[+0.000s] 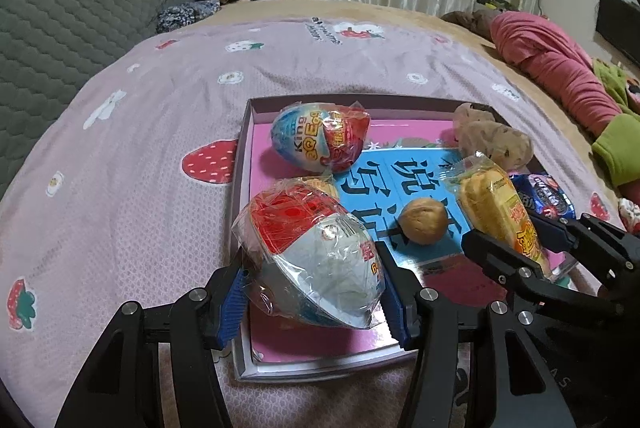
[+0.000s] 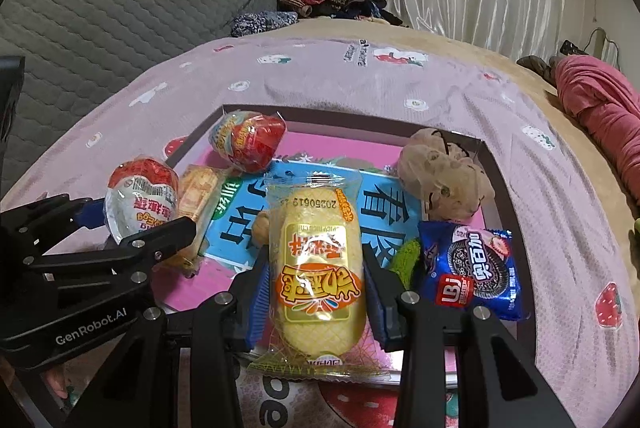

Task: Organize objects
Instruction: 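Lower both tools and open them to drop candy and cake pack in tray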

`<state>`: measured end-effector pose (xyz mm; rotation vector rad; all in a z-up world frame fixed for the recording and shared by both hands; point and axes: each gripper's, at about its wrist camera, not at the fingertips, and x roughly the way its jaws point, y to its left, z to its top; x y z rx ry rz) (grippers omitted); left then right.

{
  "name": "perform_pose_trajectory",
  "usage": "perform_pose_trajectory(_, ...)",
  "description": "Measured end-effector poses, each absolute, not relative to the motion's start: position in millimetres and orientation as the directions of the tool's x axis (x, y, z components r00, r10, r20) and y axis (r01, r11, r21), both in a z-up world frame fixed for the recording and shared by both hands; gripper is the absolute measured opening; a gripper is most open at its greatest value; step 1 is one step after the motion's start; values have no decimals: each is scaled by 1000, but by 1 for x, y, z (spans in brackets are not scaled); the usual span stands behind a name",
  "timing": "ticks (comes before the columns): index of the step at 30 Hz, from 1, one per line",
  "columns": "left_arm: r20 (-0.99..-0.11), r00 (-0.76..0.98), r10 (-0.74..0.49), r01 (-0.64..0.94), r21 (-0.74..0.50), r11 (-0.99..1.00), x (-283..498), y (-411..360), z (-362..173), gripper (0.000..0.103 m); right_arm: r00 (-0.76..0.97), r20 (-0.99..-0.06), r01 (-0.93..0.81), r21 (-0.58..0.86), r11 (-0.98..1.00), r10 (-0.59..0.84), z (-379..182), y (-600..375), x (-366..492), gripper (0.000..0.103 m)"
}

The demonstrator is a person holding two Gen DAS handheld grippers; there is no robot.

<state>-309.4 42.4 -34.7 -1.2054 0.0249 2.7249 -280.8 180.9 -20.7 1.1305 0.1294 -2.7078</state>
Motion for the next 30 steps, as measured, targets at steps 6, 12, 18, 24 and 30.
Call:
perform_pose_trajectory(6,-736,-664,130,-149,-40,-988,-310,43,-37,59,-674,-724,213,3,-977,-149,-27,183,-284,41)
perform_pose_trajectory(12,-750,-649,128,-148,-40,-988,-315,43,-45,59,-657,-739,209,12,-978,-149,-32,186,-288,43)
perform_pose_trajectory(18,-751,-647,131,-147,-46,-988,-315,43,-43,65,-654,-742,204,14,-979,-147,-31,186,-289,45)
perform_pose_trajectory(24,-742,-652,158,-149,-78,-986,-313,39,-38,71,-669,-727,199,28,-980,-157,-23,191,-285,56)
perform_pose_trajectory(30,-741,-649,173,-158,-91,-983,-311,38,-34,77,-686,-710,189,38,-981,-160,-14,195,-279,61)
